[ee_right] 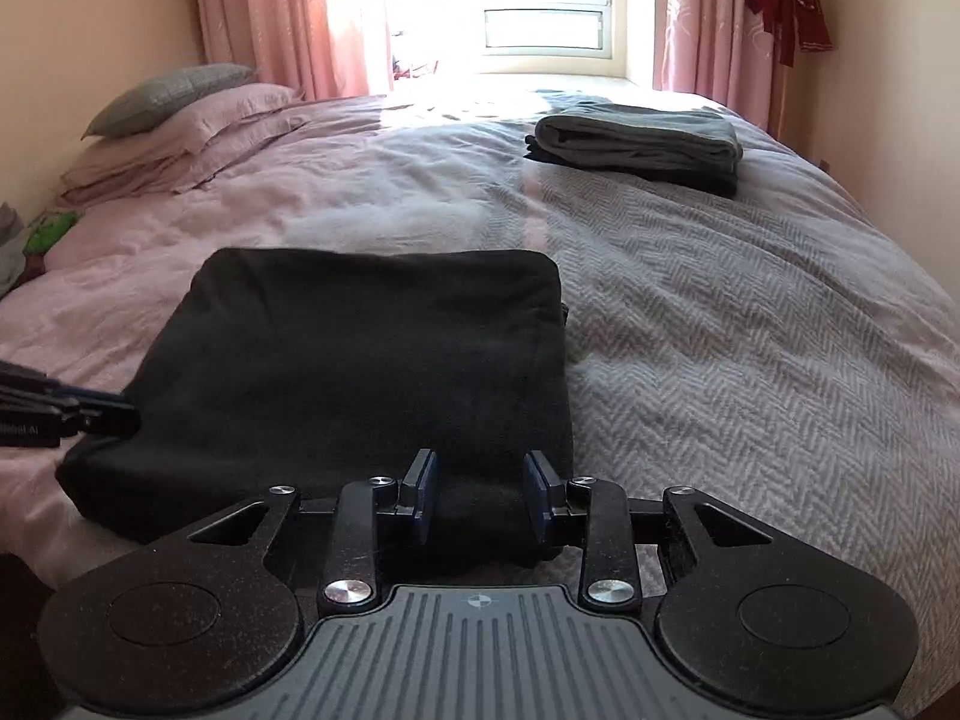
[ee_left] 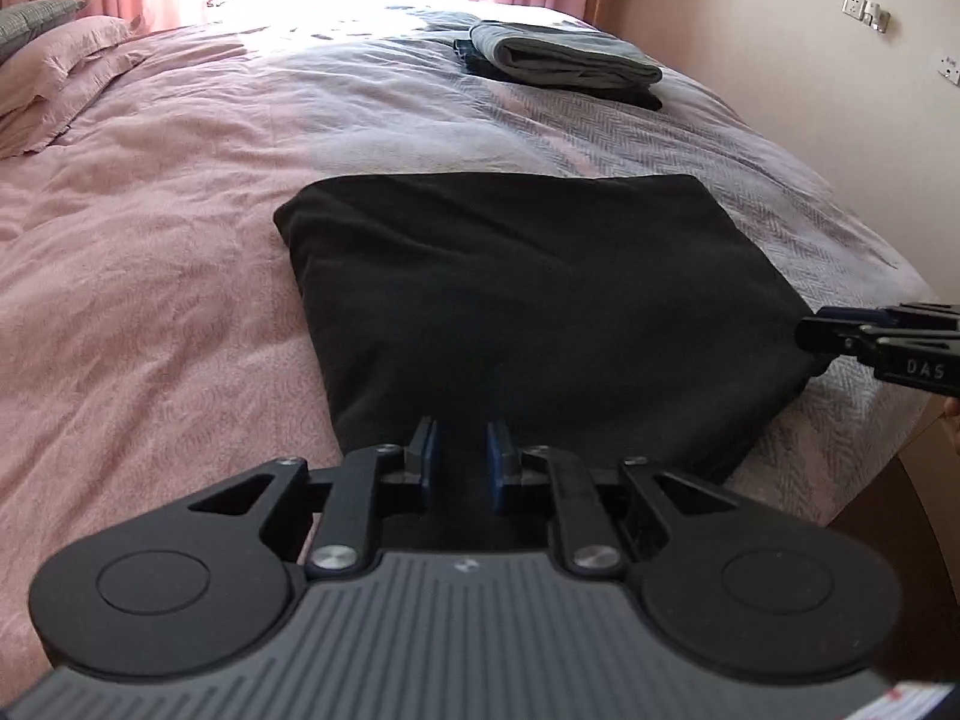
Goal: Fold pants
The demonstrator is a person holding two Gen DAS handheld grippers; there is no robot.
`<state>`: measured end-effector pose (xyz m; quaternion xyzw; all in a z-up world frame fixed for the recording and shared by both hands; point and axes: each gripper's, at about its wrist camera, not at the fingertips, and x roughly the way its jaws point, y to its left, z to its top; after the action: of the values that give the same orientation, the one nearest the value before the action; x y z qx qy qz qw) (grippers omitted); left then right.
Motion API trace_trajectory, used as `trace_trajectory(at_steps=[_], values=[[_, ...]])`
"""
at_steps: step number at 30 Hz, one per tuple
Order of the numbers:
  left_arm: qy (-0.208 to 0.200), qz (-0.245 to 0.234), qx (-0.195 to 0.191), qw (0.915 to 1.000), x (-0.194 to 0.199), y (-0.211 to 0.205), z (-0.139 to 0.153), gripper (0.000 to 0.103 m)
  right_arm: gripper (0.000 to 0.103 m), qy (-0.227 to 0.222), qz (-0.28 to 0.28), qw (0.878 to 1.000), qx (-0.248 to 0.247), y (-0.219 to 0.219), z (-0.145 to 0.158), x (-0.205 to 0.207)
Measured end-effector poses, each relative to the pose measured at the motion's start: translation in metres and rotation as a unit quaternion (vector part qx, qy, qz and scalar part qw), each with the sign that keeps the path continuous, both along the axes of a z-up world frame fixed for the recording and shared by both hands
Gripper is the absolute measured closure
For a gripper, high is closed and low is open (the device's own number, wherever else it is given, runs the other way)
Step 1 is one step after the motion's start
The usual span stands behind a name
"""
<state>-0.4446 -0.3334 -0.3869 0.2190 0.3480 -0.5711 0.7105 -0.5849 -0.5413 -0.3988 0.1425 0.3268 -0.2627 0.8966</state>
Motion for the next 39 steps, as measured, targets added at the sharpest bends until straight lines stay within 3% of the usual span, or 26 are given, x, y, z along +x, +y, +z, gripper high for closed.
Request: trace_trajectory(at_steps=[4, 7, 16, 21, 26, 28, 30, 33, 39], values=[[-0.019, 0.010, -0.014, 0.9997, -0.017, 0.030, 0.028, 0.076, 0.069, -0.034, -0.012, 0.999, 0.009, 0.026, 0.029, -0.027], [-0.030, 0.014, -0.018, 0.9993, -0.031, 0.055, 0.043, 0.072, 0.058, -0.036, -0.019, 0.999, 0.018, 0.044, 0.036, -0.044], [-0.048, 0.011, -0.014, 0.9987, -0.062, 0.110, 0.059, 0.062, 0.053, -0.067, -0.016, 0.997, 0.020, 0.102, 0.053, -0.087], [-0.055, 0.005, -0.013, 0.9984, -0.064, 0.107, 0.063, 0.059, 0.052, -0.074, -0.009, 0.997, 0.014, 0.104, 0.057, -0.088], [-0.048, 0.000, -0.012, 0.9988, -0.048, 0.083, 0.060, 0.056, 0.051, -0.076, -0.018, 0.997, 0.026, 0.078, 0.051, -0.081], [-0.037, 0.009, -0.024, 0.9990, -0.030, 0.073, 0.058, 0.040, 0.050, -0.078, -0.021, 0.996, 0.031, 0.061, 0.049, -0.077], [-0.010, 0.030, -0.037, 0.9988, -0.003, 0.063, 0.053, 0.027, 0.049, -0.079, -0.028, 0.996, 0.042, 0.040, 0.046, -0.072], [0.073, 0.072, -0.050, 0.9935, 0.050, 0.048, 0.035, 0.024, 0.044, -0.094, -0.050, 0.992, 0.075, 0.001, 0.038, -0.067], [0.253, 0.105, -0.049, 0.9606, 0.124, 0.015, -0.023, 0.024, 0.033, -0.137, -0.077, 0.967, 0.202, -0.084, 0.002, -0.059]])
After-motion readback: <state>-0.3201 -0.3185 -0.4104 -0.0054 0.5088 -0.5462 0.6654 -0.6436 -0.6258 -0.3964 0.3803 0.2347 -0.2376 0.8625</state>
